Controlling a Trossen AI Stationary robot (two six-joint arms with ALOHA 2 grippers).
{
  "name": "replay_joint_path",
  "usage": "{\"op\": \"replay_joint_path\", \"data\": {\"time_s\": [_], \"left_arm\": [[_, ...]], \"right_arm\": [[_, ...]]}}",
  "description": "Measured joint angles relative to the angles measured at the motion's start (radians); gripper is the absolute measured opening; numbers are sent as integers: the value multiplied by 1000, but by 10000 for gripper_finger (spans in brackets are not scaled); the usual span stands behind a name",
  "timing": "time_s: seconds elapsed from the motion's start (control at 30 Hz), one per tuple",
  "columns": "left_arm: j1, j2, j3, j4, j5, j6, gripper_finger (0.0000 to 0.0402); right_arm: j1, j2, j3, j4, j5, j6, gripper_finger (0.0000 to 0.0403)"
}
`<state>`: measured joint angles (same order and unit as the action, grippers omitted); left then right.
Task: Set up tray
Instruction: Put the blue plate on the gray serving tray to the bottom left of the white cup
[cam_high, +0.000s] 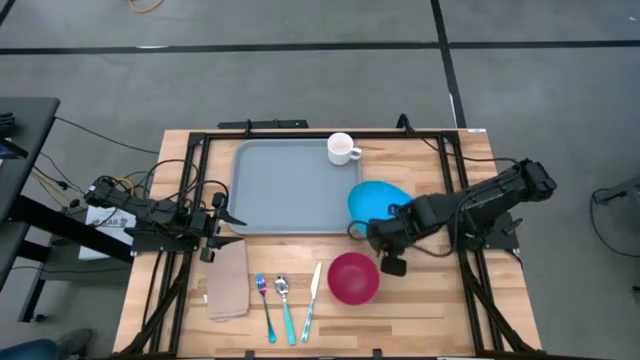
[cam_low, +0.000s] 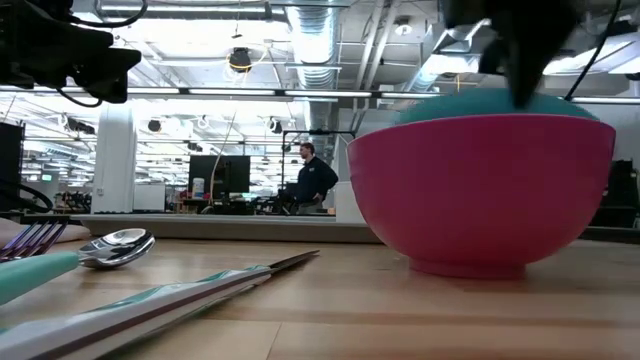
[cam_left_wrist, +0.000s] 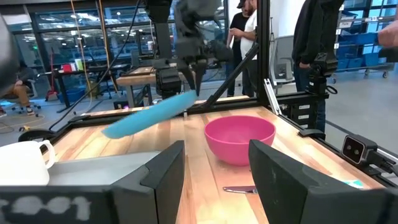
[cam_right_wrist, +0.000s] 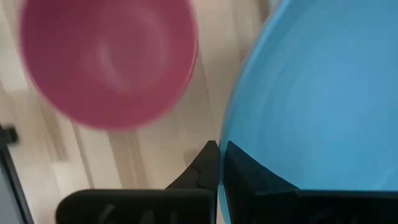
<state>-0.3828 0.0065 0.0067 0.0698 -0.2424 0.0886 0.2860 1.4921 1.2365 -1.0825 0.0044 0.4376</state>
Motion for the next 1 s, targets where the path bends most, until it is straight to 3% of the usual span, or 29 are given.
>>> {"op": "replay_joint_path", "data": {"time_s": [0.27,0.73,1.0], "left_arm": [[0,0,0,0,0,-3,169],[0,0,0,0,0,-2,169],[0,0,0,0,0,1,169]], "right_arm": [[-134,44,100,112,-63,-85,1],[-211,479,553,-27,-85,-394,0],[-260,646,671,-65,-105,-491,0]]}}
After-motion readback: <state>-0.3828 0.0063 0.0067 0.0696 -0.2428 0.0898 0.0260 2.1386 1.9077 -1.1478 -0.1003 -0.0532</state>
